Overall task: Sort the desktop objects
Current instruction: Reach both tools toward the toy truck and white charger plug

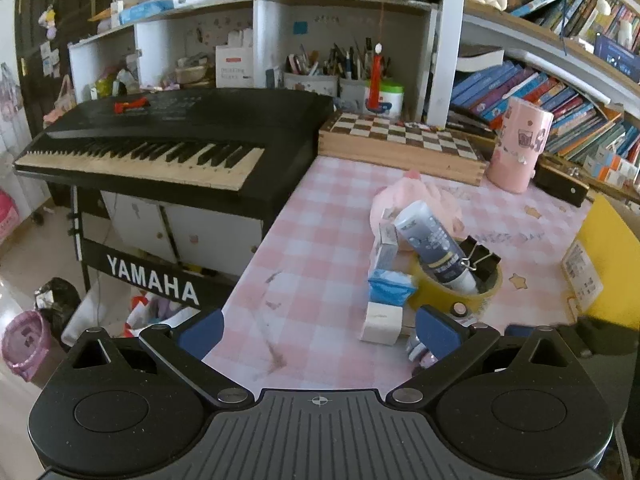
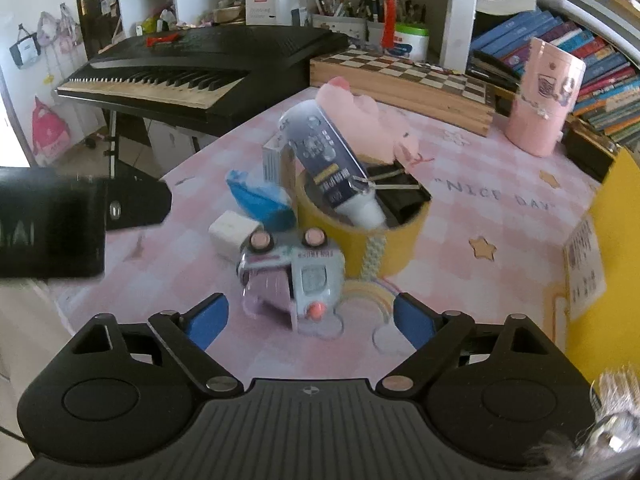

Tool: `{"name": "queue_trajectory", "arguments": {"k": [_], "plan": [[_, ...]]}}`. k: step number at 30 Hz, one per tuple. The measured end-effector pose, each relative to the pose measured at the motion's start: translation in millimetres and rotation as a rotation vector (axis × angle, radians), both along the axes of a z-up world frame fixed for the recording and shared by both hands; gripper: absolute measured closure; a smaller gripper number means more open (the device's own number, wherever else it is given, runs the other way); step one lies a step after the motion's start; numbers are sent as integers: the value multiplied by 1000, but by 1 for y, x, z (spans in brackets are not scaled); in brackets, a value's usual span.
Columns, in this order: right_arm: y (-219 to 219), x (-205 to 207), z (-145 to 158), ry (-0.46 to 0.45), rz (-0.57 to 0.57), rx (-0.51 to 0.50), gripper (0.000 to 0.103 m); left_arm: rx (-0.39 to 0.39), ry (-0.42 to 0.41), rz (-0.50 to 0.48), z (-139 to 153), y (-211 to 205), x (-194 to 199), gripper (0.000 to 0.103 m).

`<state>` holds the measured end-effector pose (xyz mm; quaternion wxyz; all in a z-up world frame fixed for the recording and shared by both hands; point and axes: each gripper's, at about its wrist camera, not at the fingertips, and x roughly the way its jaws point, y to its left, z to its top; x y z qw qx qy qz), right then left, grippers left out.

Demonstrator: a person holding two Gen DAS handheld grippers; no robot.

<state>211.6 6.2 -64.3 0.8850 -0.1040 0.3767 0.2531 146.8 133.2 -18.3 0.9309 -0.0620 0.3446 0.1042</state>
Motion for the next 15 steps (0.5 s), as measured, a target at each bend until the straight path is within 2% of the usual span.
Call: {"name": "queue_trajectory", "arguments": {"k": [4,6,8,12,15], "plan": [[12,10,-2,0,35,-6,15,-9,25,1,-4,5,8,1],[17,14,-5,9,44,-15,20,-8,37,1,-6,9,13,1],[18,15,-8,22,50,-16,42,-11,51,-1,-7,12,17,1],[5,11,-3,15,32,25,43,-10,63,-24,-10,14,24,4],[-11,3,8,-21,-5,13,43,-16,84,-66,-16,8,30,6]]}}
